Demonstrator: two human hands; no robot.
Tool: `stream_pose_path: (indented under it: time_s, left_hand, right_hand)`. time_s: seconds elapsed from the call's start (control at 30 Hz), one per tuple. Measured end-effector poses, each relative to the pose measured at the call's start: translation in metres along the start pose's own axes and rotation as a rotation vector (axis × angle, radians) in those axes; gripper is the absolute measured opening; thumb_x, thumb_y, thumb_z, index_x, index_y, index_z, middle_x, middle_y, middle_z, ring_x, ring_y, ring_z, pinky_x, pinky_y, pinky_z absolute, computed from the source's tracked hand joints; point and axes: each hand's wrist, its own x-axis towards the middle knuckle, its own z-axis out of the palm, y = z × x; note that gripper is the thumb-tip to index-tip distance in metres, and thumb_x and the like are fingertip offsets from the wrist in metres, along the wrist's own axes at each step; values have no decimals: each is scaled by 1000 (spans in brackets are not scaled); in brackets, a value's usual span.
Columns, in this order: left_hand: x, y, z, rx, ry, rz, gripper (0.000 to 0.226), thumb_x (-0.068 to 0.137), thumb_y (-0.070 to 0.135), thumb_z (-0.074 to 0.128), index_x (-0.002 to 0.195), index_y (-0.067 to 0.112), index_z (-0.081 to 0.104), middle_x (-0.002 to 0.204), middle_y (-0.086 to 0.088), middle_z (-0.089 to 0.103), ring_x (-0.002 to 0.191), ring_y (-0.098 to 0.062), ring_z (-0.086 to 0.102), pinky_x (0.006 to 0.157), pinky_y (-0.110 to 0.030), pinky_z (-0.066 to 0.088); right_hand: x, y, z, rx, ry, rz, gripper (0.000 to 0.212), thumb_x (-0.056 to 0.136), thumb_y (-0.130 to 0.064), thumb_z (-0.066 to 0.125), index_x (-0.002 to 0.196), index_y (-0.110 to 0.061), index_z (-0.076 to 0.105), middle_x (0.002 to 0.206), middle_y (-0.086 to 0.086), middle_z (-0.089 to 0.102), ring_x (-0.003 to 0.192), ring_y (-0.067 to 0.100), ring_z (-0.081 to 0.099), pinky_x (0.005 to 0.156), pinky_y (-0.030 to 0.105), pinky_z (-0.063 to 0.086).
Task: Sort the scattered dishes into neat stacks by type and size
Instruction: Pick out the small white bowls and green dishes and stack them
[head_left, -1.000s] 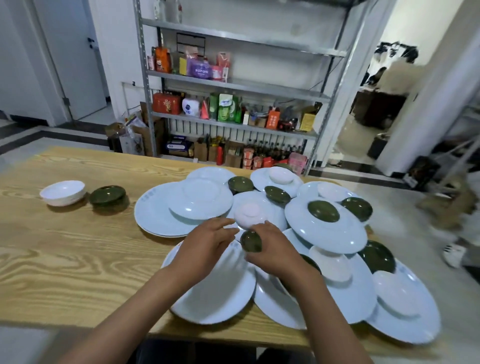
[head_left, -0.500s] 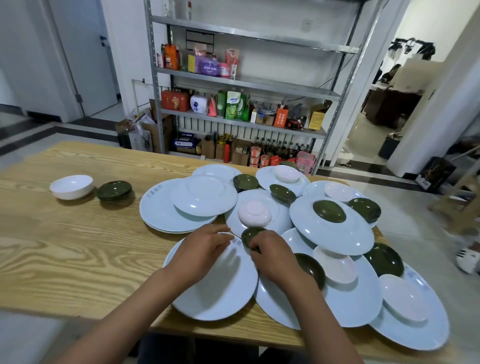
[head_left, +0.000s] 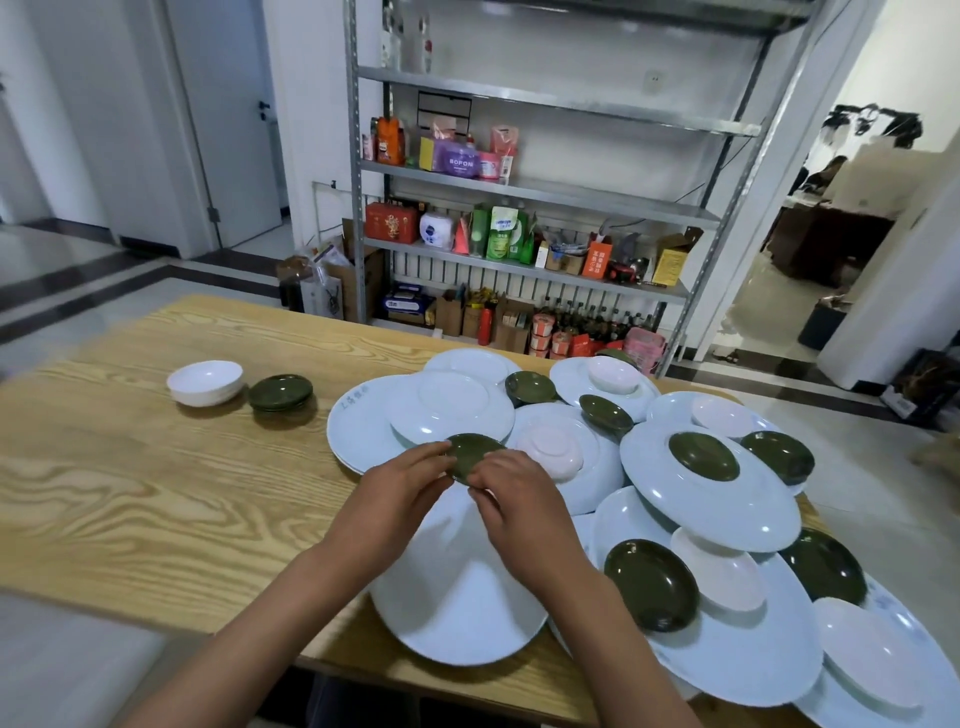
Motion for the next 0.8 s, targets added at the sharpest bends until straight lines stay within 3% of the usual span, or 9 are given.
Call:
stream_pose_path:
  time_s: [0.07, 0.17, 0.27, 0.33, 0.47, 0.57, 0.8]
  left_hand:
    - [-2, -5, -9, 7, 40, -8, 21, 89, 24, 61, 108, 21, 69, 122, 4, 64, 110, -5, 56, 90, -3, 33]
    - [-5, -13, -25, 25, 86, -6, 29, 90, 31, 52, 108, 18, 70, 117, 4, 66, 108, -5, 55, 91, -4, 34]
    - [-8, -27, -39, 77, 138, -26, 34, 90, 33, 48, 108, 15, 70, 114, 3, 68, 106, -9, 61, 92, -11, 39]
    - [-12, -41, -48, 111, 196, -86, 34, 90, 34, 51, 106, 12, 71, 112, 0, 69, 103, -13, 63, 92, -16, 41]
    - [-13, -68, -70, 180, 287, -220, 23, 87, 21, 65, 105, 9, 72, 114, -4, 69, 104, -18, 64, 91, -19, 41]
    - [-10, -87, -84, 219, 336, -299, 22, 85, 11, 69, 106, 5, 71, 113, -8, 69, 103, -23, 64, 90, -24, 42]
    - [-8, -144, -96, 261, 357, -438, 21, 84, 12, 69, 104, 5, 72, 110, -8, 69, 105, -25, 63, 89, -32, 46]
  right_hand:
    - [8, -6, 5, -4, 11, -37, 14, 89, -15, 53, 84, -13, 66, 87, 0, 65, 87, 20, 56, 78, 38, 48]
    - [21, -19, 14, 27, 24, -77, 13, 89, -13, 55, 92, -15, 68, 96, -2, 67, 97, 18, 57, 87, 35, 49]
    - [28, -34, 24, 78, -1, -29, 35, 88, -14, 57, 123, -17, 62, 131, -5, 59, 129, 11, 43, 110, 22, 30]
    - [33, -44, 30, 97, -20, 17, 49, 90, -18, 57, 138, -17, 49, 147, -5, 45, 141, 9, 28, 115, 23, 21]
    - [50, -61, 45, 173, -8, 87, 54, 92, -18, 56, 144, -17, 41, 154, -6, 33, 146, 7, 16, 115, 18, 10]
    - [65, -70, 58, 194, -60, 108, 57, 93, -20, 54, 147, -17, 36, 157, -5, 25, 147, 7, 10, 116, 21, 9]
    - [97, -83, 96, 219, -168, 94, 56, 94, -22, 53, 147, -17, 34, 157, -3, 25, 147, 11, 11, 116, 23, 9]
